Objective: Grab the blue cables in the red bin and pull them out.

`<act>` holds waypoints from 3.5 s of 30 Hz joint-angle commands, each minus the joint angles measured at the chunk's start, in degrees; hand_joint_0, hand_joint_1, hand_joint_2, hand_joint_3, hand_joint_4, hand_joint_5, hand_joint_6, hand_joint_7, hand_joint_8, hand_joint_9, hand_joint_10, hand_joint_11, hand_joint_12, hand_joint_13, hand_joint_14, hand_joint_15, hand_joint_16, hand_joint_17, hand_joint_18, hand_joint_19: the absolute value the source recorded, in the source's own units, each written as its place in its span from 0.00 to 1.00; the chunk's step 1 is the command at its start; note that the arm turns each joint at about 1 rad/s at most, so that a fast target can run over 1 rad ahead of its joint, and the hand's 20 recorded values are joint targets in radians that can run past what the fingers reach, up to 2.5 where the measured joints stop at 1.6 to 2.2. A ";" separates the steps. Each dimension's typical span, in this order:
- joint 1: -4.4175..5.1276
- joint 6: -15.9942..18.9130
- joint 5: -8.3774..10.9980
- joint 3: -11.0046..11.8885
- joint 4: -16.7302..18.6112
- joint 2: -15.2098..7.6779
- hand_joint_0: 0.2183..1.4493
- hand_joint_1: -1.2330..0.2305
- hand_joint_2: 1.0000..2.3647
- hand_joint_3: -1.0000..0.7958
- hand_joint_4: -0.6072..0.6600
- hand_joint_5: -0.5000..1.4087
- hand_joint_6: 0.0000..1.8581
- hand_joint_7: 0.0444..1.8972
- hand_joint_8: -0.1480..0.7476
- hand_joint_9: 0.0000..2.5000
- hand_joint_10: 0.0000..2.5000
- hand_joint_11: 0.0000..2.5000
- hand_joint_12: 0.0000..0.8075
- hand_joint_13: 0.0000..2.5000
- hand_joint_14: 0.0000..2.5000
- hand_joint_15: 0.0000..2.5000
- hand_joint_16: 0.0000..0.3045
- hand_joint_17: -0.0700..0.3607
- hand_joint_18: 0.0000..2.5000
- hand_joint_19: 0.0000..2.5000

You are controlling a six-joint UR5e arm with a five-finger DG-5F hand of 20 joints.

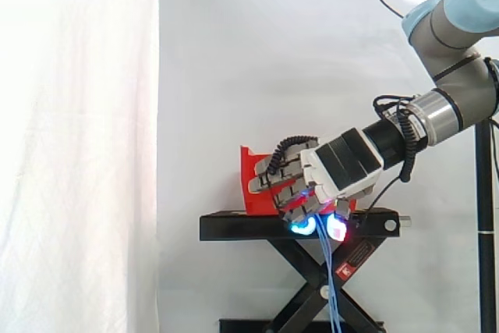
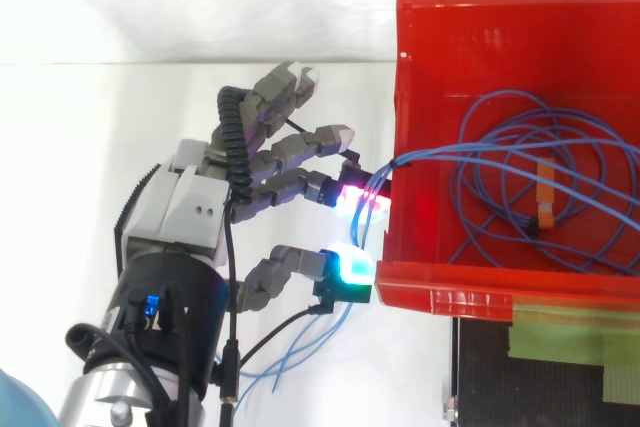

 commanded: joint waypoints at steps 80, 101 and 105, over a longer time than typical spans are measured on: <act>-0.08 -0.03 0.03 0.89 -1.06 0.00 0.42 0.25 0.00 0.00 0.55 0.85 0.00 0.51 0.48 0.38 0.01 0.13 0.45 0.21 0.00 0.04 0.17 0.44 0.19 0.06; -0.25 -0.03 0.03 0.89 -2.47 0.00 0.44 0.27 0.00 0.00 0.54 0.87 0.00 0.52 0.48 0.41 0.01 0.14 0.44 0.22 0.00 0.05 0.16 0.42 0.21 0.07; -0.16 -0.03 0.03 0.98 -2.47 0.00 0.44 0.27 0.00 0.00 0.53 0.87 0.00 0.53 0.48 0.41 0.01 0.14 0.44 0.22 0.00 0.05 0.16 0.42 0.21 0.08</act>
